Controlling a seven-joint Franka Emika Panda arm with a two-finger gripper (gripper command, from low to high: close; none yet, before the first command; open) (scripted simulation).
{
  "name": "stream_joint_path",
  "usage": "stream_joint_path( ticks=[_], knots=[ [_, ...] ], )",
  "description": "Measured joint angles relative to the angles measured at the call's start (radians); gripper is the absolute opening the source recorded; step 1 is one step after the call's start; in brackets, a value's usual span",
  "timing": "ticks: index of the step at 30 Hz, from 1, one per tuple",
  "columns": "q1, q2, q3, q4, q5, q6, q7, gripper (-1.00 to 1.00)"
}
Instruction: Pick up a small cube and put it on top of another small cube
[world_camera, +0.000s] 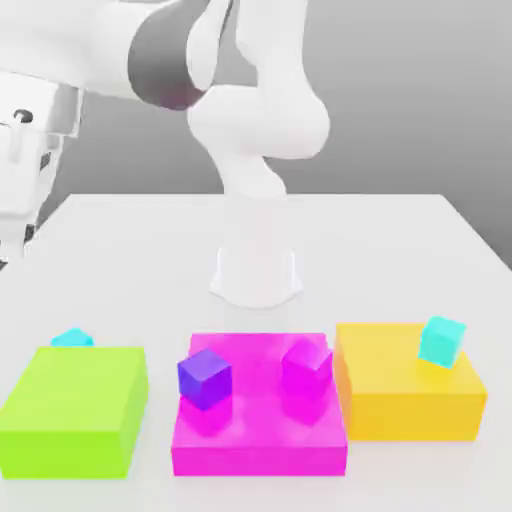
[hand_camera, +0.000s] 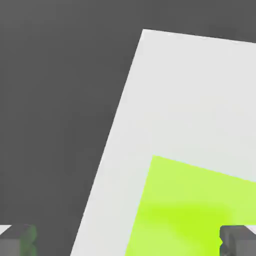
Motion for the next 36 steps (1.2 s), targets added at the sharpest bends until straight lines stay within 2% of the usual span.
stream_joint_path(
  ticks=[6, 10, 17, 18, 25, 31, 36],
  knots=[
    [-0.118, 0.16, -0.063, -0.101, 0.011, 0.109, 0.251, 0.0],
    [-0.209, 0.27, -0.098, -0.163, 0.074, 0.184, 0.369, 0.0],
    [-0.27, 0.517, -0.004, -0.132, 0.175, 0.38, 0.326, 0.0],
    [-0.277, 0.537, 0.004, -0.128, 0.178, 0.397, 0.324, -1.0],
    [-0.278, 0.535, 0.004, -0.129, 0.177, 0.397, 0.325, -1.0],
    [-0.247, 0.34, -0.044, -0.166, 0.103, 0.24, 0.381, -1.0],
    [-0.117, 0.162, 0.051, -0.173, 0.094, 0.074, 0.511, -1.0]
  ],
)
